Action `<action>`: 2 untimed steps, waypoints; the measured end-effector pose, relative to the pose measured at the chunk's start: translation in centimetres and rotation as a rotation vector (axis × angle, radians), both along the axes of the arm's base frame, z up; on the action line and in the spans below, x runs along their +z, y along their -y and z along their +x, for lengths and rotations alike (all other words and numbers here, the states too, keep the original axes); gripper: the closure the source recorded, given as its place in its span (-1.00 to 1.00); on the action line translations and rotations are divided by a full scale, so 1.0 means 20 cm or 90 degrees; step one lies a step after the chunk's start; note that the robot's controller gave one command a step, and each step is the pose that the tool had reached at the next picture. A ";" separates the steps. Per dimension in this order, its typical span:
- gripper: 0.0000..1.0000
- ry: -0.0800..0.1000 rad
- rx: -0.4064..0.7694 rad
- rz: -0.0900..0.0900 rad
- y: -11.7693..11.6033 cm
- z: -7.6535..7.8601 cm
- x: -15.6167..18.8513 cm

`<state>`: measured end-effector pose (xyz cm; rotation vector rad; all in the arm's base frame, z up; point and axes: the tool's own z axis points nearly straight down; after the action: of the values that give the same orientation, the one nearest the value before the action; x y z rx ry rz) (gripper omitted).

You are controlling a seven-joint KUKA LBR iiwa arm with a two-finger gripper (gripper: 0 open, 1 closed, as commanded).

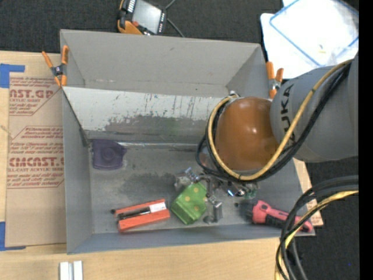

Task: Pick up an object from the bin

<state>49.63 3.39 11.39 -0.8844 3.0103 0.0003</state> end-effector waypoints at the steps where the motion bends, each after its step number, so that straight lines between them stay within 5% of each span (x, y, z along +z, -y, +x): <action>1: -1.00 -0.001 -0.282 0.001 -0.02 -0.06 0.15; 2: -1.00 -0.004 -0.070 0.000 0.03 -0.07 0.01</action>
Offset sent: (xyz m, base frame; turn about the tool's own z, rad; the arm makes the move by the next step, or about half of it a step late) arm -0.0162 -0.0118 -0.0139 -0.1102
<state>48.17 2.84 11.52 -0.7194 3.0596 0.0035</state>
